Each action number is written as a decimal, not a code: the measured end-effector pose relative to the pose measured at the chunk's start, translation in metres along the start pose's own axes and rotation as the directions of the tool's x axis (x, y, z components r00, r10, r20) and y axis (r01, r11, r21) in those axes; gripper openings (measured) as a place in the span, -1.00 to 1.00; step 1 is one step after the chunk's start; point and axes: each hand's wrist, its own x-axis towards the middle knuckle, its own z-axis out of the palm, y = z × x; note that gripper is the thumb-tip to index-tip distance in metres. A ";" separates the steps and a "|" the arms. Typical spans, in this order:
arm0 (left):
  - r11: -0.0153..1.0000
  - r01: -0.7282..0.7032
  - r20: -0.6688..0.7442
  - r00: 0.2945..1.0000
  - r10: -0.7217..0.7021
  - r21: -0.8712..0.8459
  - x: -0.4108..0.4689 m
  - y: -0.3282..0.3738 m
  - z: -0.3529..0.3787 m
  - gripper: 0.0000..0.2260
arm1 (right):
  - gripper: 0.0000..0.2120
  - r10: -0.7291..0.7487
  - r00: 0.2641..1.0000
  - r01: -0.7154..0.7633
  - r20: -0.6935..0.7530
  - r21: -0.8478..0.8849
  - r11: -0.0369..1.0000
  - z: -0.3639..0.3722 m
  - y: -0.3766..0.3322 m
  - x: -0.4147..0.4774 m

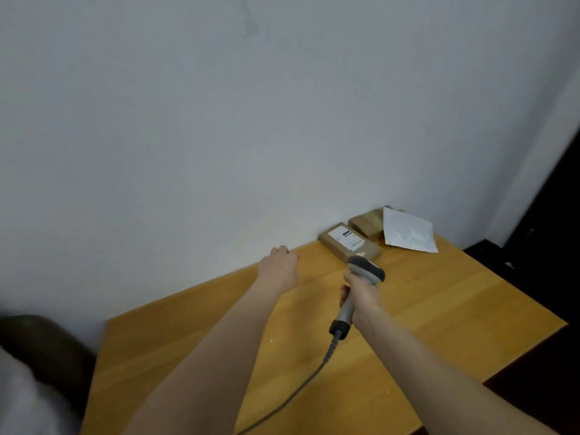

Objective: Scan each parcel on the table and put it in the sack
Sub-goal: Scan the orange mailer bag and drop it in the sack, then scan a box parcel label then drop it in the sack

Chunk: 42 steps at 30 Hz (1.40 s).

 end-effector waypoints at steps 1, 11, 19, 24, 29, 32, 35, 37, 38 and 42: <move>1.000 -0.007 0.014 1.000 0.007 -0.001 0.010 0.017 0.005 -0.61 | -0.83 -0.004 1.000 0.004 -0.020 -0.002 1.000 -0.012 -0.009 0.013; 0.998 -0.061 0.140 0.988 0.064 -0.027 0.121 0.109 0.073 -0.59 | -0.77 0.038 0.988 -0.038 -0.151 0.006 0.999 -0.069 -0.059 0.137; 0.990 -0.057 0.222 0.971 0.084 -0.128 0.232 0.144 0.141 -0.35 | -0.78 0.030 0.977 -0.060 -0.211 -0.140 0.988 -0.074 -0.079 0.249; 0.988 -0.065 0.187 0.978 0.091 -0.142 0.280 0.161 0.180 -0.26 | -0.76 0.042 0.973 -0.092 -0.228 -0.214 0.973 -0.067 -0.078 0.305; 0.986 -0.094 0.109 0.988 0.110 -0.137 0.288 0.143 0.199 -0.40 | -0.83 0.000 0.980 -0.057 -0.200 -0.277 0.959 -0.052 -0.080 0.334; 0.974 -0.145 0.105 0.981 0.164 -0.176 0.279 0.110 0.203 -0.49 | -0.79 0.012 0.989 -0.054 -0.146 -0.291 0.955 -0.035 -0.080 0.340; 0.917 0.032 0.040 0.999 -0.018 -0.398 0.279 0.096 0.198 -0.56 | -0.78 0.059 0.997 -0.071 -0.049 -0.295 0.953 -0.018 -0.078 0.344; 0.714 0.302 0.160 0.952 -0.262 -0.632 0.284 0.096 0.194 -0.48 | -0.77 0.092 0.996 -0.084 0.008 -0.332 0.940 -0.010 -0.075 0.342; 0.529 0.413 0.282 0.907 -0.314 -0.741 0.286 0.096 0.192 -0.48 | -0.77 0.100 0.995 -0.085 0.027 -0.340 0.937 -0.007 -0.072 0.340; 0.069 0.613 0.563 0.759 -0.328 -0.787 0.275 0.090 0.191 -0.65 | -0.81 0.104 0.992 -0.067 0.075 -0.388 0.919 -0.007 -0.062 0.328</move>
